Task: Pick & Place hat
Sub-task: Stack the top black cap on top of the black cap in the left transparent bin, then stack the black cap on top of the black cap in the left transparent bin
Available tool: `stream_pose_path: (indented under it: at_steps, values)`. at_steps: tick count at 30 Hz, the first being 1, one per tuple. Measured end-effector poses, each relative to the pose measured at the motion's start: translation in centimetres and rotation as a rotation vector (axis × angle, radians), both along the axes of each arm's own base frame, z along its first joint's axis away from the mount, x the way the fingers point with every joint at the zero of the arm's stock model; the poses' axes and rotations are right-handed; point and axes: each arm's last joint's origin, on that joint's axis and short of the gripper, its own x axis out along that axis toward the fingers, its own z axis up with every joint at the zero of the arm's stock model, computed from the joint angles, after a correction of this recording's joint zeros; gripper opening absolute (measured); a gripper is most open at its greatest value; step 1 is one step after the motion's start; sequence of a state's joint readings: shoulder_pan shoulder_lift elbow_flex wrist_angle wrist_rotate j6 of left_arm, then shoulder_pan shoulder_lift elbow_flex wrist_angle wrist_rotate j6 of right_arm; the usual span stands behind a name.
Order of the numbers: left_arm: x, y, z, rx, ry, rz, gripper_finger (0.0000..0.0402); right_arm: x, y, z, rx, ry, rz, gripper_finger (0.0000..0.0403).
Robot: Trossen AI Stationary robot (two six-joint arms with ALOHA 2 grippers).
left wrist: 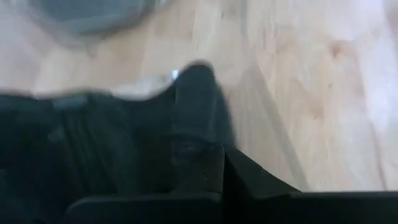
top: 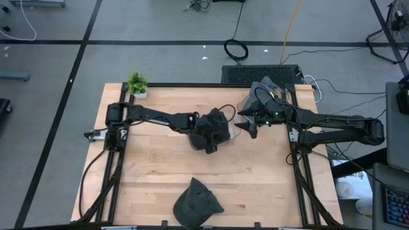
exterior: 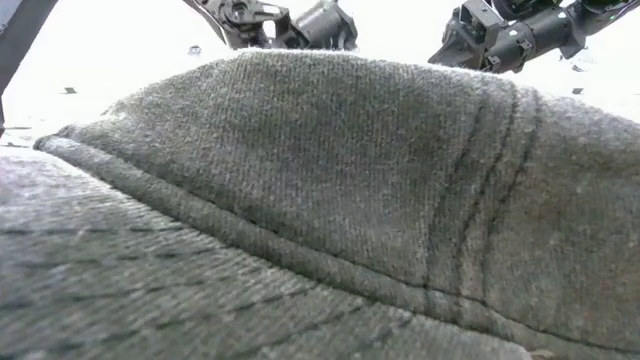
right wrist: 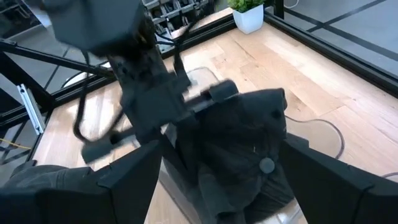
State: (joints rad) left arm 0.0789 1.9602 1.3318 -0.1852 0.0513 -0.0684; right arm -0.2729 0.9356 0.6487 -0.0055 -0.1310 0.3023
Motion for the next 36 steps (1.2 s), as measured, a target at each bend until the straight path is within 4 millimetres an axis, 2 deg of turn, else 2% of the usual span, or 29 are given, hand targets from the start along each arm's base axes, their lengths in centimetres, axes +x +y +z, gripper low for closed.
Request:
stream_pose_path:
  at_steps: [10,14,19,25,30,33,36]
  values:
    - [-2.1,-0.4,6.6,0.105,-0.141,-0.064,0.0003,0.0,0.0,0.0,0.000,0.001,0.000,0.0318]
    - [-3.8,-1.7,9.2,0.184,-0.153,-0.166,0.0003,0.0,0.0,-0.1,0.012,0.006,-0.002,0.0318]
    - [-5.6,-3.3,11.8,0.150,-0.197,-0.203,0.0026,-0.1,0.0,-0.2,0.017,0.019,-0.001,0.0318]
    - [-7.1,-4.5,12.2,0.135,-0.115,-0.138,0.0072,0.1,0.8,-0.1,0.040,0.001,0.095,0.0318]
    - [-7.5,-6.7,11.9,0.050,-0.078,-0.118,0.0147,0.3,1.5,0.0,0.031,-0.002,0.136,0.0318]
    - [-8.3,-9.1,11.5,0.014,-0.012,-0.140,0.0194,0.3,1.8,0.0,0.028,-0.001,0.152,0.0318]
    - [-9.2,-13.3,11.2,-0.054,0.010,-0.209,0.0224,0.3,2.0,-0.1,0.020,0.006,0.168,0.0318]
